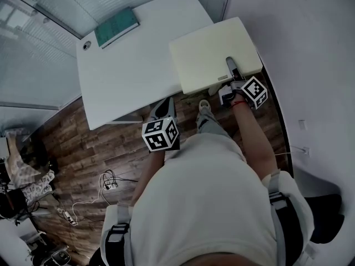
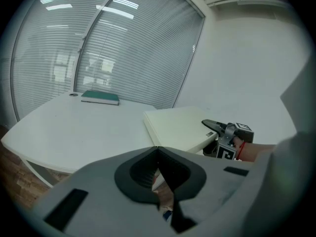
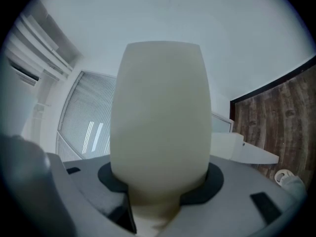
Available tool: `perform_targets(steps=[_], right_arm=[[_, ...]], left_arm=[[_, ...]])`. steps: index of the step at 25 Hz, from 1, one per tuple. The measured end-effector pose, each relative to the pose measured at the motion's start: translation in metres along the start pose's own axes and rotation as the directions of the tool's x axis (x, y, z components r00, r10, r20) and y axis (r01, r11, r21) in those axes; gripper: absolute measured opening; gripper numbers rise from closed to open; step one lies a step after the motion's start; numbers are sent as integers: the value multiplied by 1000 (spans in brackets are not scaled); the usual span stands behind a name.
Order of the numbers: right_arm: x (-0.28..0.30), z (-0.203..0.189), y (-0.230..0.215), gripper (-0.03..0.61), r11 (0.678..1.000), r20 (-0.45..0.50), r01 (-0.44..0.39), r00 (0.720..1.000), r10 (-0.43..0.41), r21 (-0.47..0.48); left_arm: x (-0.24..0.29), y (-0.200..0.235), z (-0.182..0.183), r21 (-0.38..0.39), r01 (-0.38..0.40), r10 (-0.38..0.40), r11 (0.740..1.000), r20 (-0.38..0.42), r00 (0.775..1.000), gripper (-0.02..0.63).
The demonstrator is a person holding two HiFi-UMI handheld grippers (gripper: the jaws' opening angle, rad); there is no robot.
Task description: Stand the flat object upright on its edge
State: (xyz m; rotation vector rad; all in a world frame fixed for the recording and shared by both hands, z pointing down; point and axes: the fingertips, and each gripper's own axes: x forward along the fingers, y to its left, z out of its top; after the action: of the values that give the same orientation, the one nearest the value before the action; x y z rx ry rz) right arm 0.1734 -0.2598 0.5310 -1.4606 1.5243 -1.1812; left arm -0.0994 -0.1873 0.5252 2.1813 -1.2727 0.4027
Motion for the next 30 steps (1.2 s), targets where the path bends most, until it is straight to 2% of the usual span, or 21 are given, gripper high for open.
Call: perform_targets(steps=[4,7,11,17,25,30], right_arm=[[7,7,16,257,999,0,-14,1000,14,-42],[13,13,30,256,993,-6,-20,1000,20,-118],[17,17,49,257,970,-18,-28,1000,25,-243],[25,20,71,256,935,-22,-24,1000,17,-355],[35,20,92,257,852,-22,-16,1000,6,-523],[43,20,107,257,757,-12,0,1000,-11,-653]], left_arm=[[2,-2,-1,0,2,-2,1000,1,1000,20],[2,-5,-1,1,4,-4,1000,3,1000,20],[0,-6,-4,-2,3,-3,1000,5,1000,20],[-2,-4,-4,-6,-5,5,1000,2,1000,20],[0,-6,-7,-5,-8,8,1000,-2,1000,20],[0,-8,-9,-3,-9,9,1000,-2,1000,20]])
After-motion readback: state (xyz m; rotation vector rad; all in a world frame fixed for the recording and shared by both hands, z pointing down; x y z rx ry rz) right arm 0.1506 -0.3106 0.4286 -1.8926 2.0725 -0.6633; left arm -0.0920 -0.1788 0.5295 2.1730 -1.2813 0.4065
